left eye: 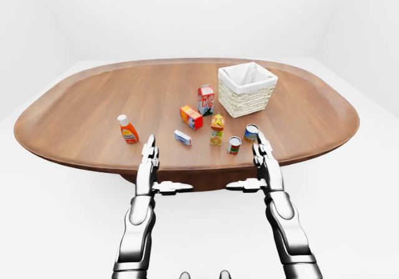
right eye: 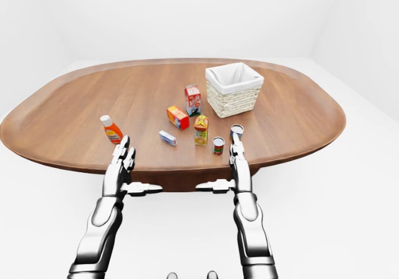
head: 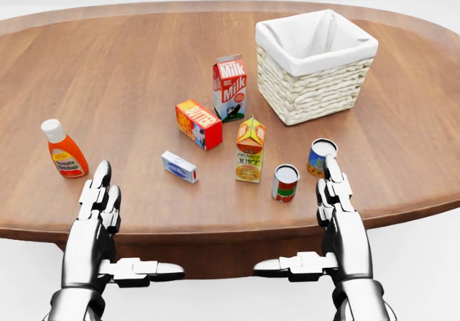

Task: Pick up the alphabet soup and the tomato sauce, and put them in the basket.

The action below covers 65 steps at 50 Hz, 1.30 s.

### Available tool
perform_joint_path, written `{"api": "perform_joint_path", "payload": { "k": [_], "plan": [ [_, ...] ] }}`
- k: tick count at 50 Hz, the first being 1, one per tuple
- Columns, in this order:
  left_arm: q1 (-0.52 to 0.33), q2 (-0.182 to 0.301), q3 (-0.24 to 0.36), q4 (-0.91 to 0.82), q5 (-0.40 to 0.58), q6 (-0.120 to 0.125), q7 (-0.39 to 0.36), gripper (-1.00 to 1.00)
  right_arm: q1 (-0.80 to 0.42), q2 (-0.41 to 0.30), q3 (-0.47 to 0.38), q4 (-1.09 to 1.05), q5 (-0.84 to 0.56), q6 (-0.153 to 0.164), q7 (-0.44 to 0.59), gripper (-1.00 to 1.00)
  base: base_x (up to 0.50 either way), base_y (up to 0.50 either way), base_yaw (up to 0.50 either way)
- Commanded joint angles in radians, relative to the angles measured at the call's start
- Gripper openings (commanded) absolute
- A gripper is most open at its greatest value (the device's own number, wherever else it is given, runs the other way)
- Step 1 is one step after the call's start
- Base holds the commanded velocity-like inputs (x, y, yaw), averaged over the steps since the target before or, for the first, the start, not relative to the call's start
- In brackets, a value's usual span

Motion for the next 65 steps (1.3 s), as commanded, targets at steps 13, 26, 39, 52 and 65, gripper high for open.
{"api": "perform_joint_path", "payload": {
  "k": [13, 26, 39, 52, 65],
  "plan": [
    [0.015, 0.009, 0.025, -0.035, -0.015, -0.033, -0.023, 1.0, 0.021, -0.011, -0.012, -0.044, -0.026, -0.058, 0.012, 1.0, 0.0, 0.0, 0.0],
    [0.093, -0.002, 0.022, -0.204, -0.044, -0.09, -0.038, 1.0, 0.096, -0.003, 0.018, -0.219, -0.094, -0.082, 0.016, 1.0, 0.0, 0.0, 0.0],
    [0.114, -0.004, 0.019, -0.252, -0.049, -0.09, -0.051, 1.0, 0.097, -0.003, 0.018, -0.236, -0.114, -0.082, 0.016, 1.0, 0.0, 0.0, 0.0],
    [0.121, -0.004, 0.016, -0.268, -0.071, -0.09, -0.066, 1.0, 0.096, -0.003, 0.016, -0.225, -0.115, -0.082, 0.018, 1.0, 0.0, 0.0, 0.0],
    [0.119, -0.005, 0.016, -0.262, -0.072, -0.09, -0.067, 1.0, 0.099, -0.003, 0.017, -0.224, -0.113, -0.082, 0.022, 1.0, 0.0, 0.0, 0.0]
  ]
}}
